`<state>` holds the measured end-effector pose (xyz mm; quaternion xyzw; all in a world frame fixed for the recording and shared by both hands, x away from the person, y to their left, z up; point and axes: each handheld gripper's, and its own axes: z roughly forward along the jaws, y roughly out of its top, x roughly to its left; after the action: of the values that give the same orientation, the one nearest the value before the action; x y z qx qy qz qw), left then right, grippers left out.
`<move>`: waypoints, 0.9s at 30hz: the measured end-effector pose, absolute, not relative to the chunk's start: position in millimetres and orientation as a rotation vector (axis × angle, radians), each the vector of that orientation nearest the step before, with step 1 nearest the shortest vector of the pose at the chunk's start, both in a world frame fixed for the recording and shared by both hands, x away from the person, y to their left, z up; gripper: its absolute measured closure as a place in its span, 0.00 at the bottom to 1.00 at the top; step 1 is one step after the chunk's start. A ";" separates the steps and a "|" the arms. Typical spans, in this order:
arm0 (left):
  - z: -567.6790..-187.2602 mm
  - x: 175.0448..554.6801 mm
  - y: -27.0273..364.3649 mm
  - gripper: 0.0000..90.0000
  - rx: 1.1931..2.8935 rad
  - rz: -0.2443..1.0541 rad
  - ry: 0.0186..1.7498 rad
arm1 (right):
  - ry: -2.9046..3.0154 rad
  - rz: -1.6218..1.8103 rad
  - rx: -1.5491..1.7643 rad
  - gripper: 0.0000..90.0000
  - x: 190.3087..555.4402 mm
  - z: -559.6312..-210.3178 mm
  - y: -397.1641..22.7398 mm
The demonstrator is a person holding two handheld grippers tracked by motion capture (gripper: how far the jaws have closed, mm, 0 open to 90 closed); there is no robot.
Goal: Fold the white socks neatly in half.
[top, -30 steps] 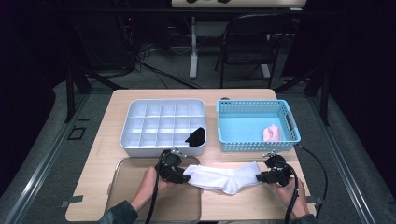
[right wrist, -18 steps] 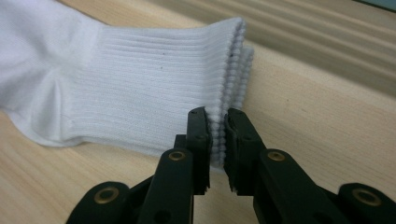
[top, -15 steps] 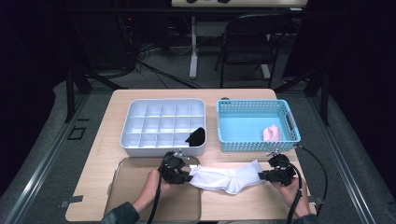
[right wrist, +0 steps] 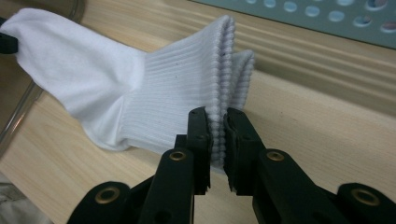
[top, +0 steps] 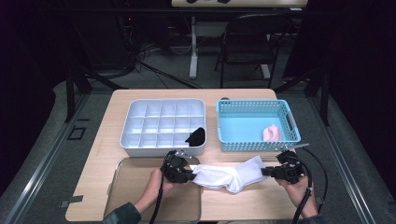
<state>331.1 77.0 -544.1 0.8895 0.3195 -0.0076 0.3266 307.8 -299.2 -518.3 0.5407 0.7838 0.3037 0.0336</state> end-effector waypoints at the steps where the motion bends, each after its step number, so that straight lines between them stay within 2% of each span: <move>1: -544.3 331.3 76.2 0.90 2.328 -0.027 0.837 | 2.414 0.934 1.657 0.90 307.1 -515.9 -299.1; 16: -544.3 332.1 56.2 0.90 2.312 -0.077 0.829 | 2.419 0.944 1.616 0.90 297.9 -481.3 -307.3; 27: -551.4 338.7 47.7 0.89 2.323 -0.110 0.840 | 2.533 0.959 1.472 0.90 303.1 -474.5 -262.3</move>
<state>338.7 47.7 -551.4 0.8874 0.3211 -0.0418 0.3283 303.1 -262.3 -474.5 0.4775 0.8213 0.3108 0.0295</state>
